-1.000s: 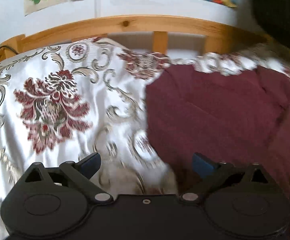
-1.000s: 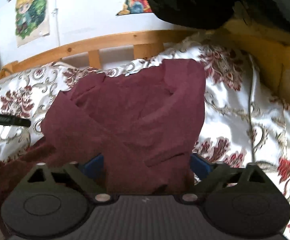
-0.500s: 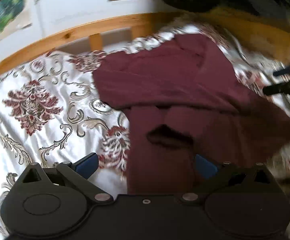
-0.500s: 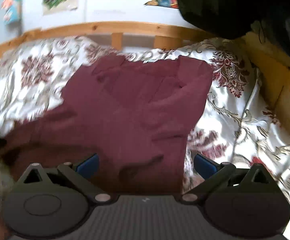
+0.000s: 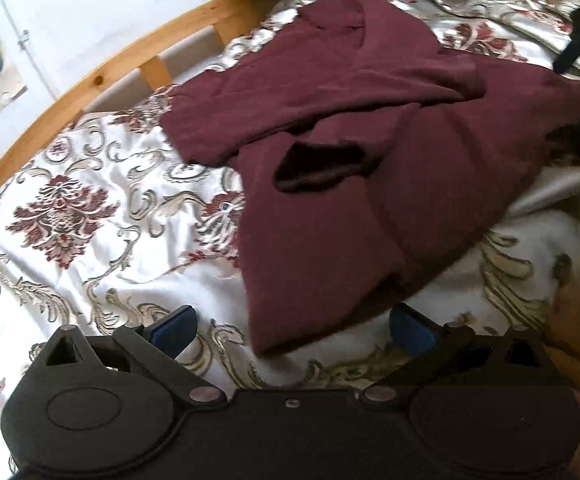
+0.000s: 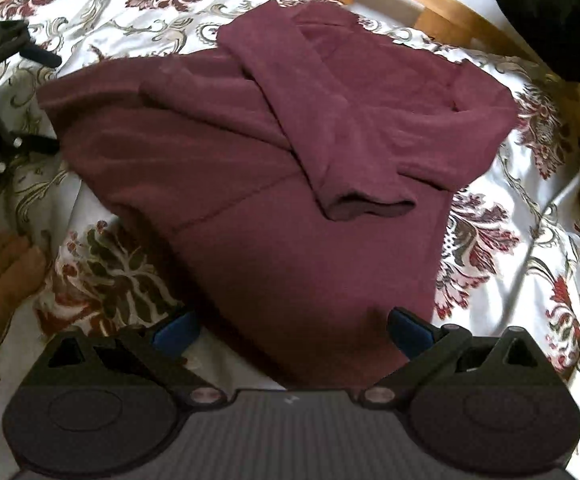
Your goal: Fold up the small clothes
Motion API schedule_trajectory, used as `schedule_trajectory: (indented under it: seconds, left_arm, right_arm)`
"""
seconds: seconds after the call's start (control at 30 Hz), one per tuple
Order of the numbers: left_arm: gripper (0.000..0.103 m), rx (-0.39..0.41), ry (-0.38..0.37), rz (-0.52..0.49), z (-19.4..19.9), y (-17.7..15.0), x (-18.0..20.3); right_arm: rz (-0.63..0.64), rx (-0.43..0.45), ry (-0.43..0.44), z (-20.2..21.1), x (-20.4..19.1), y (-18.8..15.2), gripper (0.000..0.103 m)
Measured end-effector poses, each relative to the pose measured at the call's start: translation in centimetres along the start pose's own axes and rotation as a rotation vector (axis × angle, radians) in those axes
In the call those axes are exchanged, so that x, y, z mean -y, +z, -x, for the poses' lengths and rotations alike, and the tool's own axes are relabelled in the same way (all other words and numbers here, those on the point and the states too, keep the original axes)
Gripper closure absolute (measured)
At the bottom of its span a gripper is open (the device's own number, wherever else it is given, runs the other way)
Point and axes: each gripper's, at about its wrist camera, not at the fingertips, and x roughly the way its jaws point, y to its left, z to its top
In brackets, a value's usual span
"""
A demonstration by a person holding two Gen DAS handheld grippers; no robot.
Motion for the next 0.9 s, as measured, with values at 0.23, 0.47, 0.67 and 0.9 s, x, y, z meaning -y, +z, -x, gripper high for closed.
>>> schedule_trajectory:
  seconds: [0.23, 0.47, 0.67, 0.9]
  left_arm:
    - [0.001, 0.142, 0.166, -0.351, 0.6, -1.1, 3.7]
    - [0.0, 0.173, 0.206, -0.377, 0.6, -1.7, 3.9]
    - [0.001, 0.19, 0.217, -0.47, 0.9, -2.1, 4.0]
    - [0.0, 0.173, 0.234, -0.569, 1.5, -2.8, 3.6]
  right_arm:
    - [-0.034, -0.001, 0.035, -0.4, 0.6, -0.3, 0.0]
    - [-0.029, 0.0, 0.046, -0.7, 1.1, -0.1, 0.0]
    - [-0.038, 0.001, 0.05, -0.8, 1.2, -0.1, 0.0]
    - [-0.028, 0.005, 0.04, -0.6, 0.9, 0.0, 0.0]
